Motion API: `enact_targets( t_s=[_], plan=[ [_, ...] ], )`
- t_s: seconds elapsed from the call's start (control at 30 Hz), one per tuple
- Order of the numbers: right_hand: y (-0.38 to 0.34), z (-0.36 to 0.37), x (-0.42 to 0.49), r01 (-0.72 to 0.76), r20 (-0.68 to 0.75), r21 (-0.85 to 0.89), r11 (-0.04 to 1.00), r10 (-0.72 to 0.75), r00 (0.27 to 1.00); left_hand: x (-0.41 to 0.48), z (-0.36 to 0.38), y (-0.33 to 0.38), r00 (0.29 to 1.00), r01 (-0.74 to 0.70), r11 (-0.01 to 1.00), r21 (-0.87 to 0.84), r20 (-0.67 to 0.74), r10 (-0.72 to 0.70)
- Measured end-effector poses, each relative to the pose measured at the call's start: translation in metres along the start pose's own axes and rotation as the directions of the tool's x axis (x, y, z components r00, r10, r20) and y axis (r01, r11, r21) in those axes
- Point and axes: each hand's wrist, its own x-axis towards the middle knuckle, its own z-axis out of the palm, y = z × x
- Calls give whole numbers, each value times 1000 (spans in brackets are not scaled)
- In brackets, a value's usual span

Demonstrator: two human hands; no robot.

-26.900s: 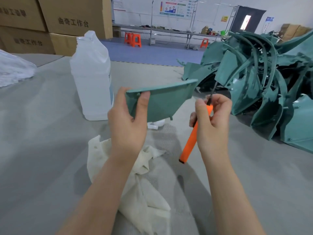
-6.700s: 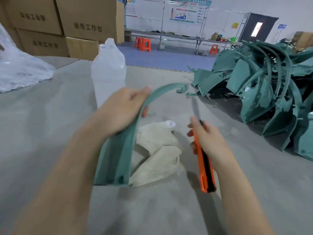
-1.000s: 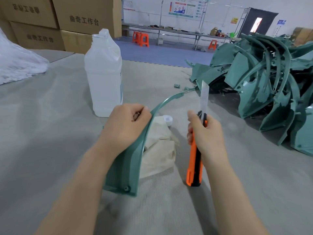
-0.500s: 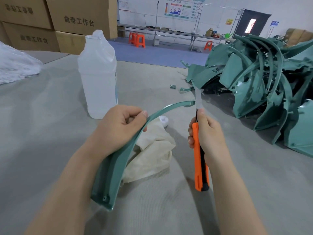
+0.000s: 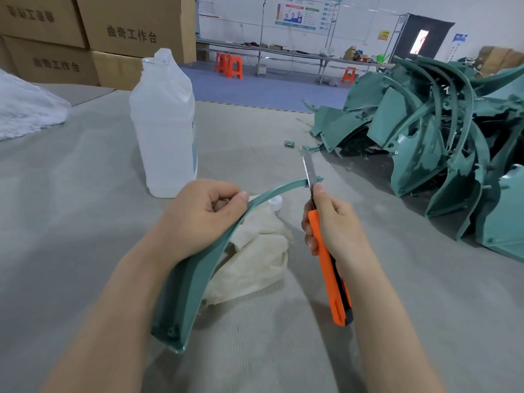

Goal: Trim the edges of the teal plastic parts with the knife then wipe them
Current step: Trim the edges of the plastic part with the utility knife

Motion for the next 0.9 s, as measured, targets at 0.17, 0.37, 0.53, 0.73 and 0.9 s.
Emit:
enact_targets(
  t_s=[0.17, 0.37, 0.53, 0.73, 0.9],
  plan=[
    [-4, 10, -7, 59, 61, -18, 998, -58, 996, 1, 1, -1, 1000, 10, 1000, 9, -22, -10],
    [-7, 22, -14, 142, 93, -36, 989, -138, 986, 3, 2, -5, 998, 38, 999, -11, -48, -39],
    [-6, 28, -16, 184, 98, -62, 981, -178, 979, 3, 2, -6, 997, 31, 999, -31, -67, -33],
    [-5, 33, -19, 212, 132, -65, 975, -202, 970, 3, 1, -8, 997, 24, 999, -47, -74, -28],
    [-6, 42, -25, 234, 200, -59, 971, -218, 955, 6, 2, -10, 996, 48, 999, -17, -80, -49]
  ],
)
